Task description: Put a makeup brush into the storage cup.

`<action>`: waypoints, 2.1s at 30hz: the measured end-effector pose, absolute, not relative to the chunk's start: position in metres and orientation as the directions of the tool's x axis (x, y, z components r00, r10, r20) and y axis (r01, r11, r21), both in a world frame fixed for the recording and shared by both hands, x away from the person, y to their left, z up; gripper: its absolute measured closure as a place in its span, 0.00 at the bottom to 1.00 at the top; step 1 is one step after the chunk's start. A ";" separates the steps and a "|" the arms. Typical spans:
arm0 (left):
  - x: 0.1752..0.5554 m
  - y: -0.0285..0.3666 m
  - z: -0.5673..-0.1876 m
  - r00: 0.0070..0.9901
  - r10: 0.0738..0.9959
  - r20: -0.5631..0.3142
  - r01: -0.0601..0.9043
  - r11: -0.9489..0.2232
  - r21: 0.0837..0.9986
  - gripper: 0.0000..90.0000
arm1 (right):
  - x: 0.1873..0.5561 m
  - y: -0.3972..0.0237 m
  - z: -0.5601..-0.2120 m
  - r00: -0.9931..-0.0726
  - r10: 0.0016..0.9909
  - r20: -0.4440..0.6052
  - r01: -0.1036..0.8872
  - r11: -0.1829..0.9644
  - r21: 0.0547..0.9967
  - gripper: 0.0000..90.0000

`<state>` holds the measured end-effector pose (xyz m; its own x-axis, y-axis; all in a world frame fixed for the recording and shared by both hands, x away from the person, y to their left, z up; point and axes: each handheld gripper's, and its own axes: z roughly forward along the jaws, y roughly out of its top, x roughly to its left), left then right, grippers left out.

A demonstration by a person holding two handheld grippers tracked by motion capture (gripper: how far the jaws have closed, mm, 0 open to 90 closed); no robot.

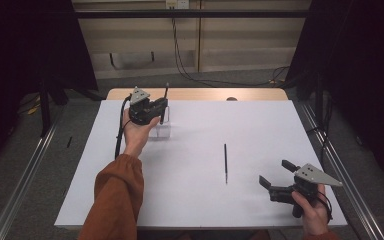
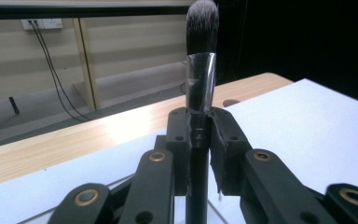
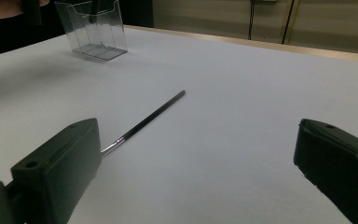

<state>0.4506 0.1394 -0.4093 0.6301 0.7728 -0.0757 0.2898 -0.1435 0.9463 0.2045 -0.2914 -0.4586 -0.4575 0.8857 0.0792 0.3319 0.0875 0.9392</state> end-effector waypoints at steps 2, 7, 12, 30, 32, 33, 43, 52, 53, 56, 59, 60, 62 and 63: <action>0.451 0.140 -0.412 0.632 0.771 -0.072 0.290 -0.150 0.945 0.88 | 0.205 -0.291 -0.459 -0.458 0.885 0.079 0.332 0.088 0.939 0.00; 0.451 0.142 -0.418 0.624 0.778 -0.080 0.307 -0.150 0.940 0.88 | 0.204 -0.291 -0.459 -0.458 0.885 0.078 0.331 0.088 0.939 0.00; 0.450 0.143 -0.422 0.630 0.772 -0.085 0.313 -0.152 0.938 0.88 | 0.205 -0.291 -0.459 -0.458 0.886 0.078 0.332 0.088 0.939 0.00; 0.447 0.144 -0.427 0.631 0.769 -0.097 0.352 -0.173 0.920 0.85 | 0.204 -0.291 -0.458 -0.458 0.886 0.075 0.331 0.091 0.939 0.00; 0.447 0.145 -0.427 0.629 0.771 -0.096 0.351 -0.171 0.921 0.83 | 0.204 -0.291 -0.458 -0.457 0.886 0.076 0.330 0.090 0.940 0.00; 0.447 0.145 -0.427 0.628 0.772 -0.096 0.352 -0.172 0.920 0.82 | 0.204 -0.291 -0.458 -0.458 0.886 0.076 0.330 0.090 0.940 0.00; 0.443 0.149 -0.426 0.631 0.764 -0.135 0.354 -0.129 0.926 0.72 | 0.204 -0.291 -0.458 -0.457 0.886 0.075 0.329 0.090 0.940 0.00; 0.435 0.150 -0.421 0.626 0.766 -0.149 0.361 -0.116 0.925 0.39 | 0.204 -0.291 -0.458 -0.457 0.887 0.075 0.328 0.090 0.940 0.00; 0.434 0.151 -0.421 0.633 0.758 -0.157 0.366 -0.114 0.924 0.36 | 0.204 -0.291 -0.458 -0.458 0.886 0.074 0.329 0.091 0.940 0.00; 0.431 0.151 -0.420 0.631 0.761 -0.153 0.369 -0.121 0.921 0.30 | 0.204 -0.291 -0.458 -0.457 0.886 0.076 0.330 0.090 0.940 0.00; 0.430 0.153 -0.421 0.610 0.778 -0.150 0.381 -0.122 0.916 0.21 | 0.204 -0.291 -0.458 -0.457 0.886 0.077 0.330 0.089 0.940 0.00; 0.430 0.154 -0.421 0.609 0.779 -0.152 0.383 -0.121 0.916 0.16 | 0.204 -0.292 -0.458 -0.456 0.886 0.077 0.330 0.089 0.940 0.00; 0.429 0.156 -0.421 0.606 0.780 -0.157 0.388 -0.117 0.914 0.13 | 0.204 -0.292 -0.458 -0.457 0.886 0.077 0.330 0.089 0.940 0.00; 0.428 0.156 -0.421 0.608 0.778 -0.159 0.390 -0.119 0.913 0.11 | 0.204 -0.292 -0.458 -0.457 0.886 0.076 0.330 0.089 0.940 0.00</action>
<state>0.4278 0.1562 -0.4212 0.6080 0.7779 -0.1587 0.3904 -0.1189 0.9129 0.2042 -0.2918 -0.4582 -0.4566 0.8864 0.0761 0.3299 0.0893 0.9398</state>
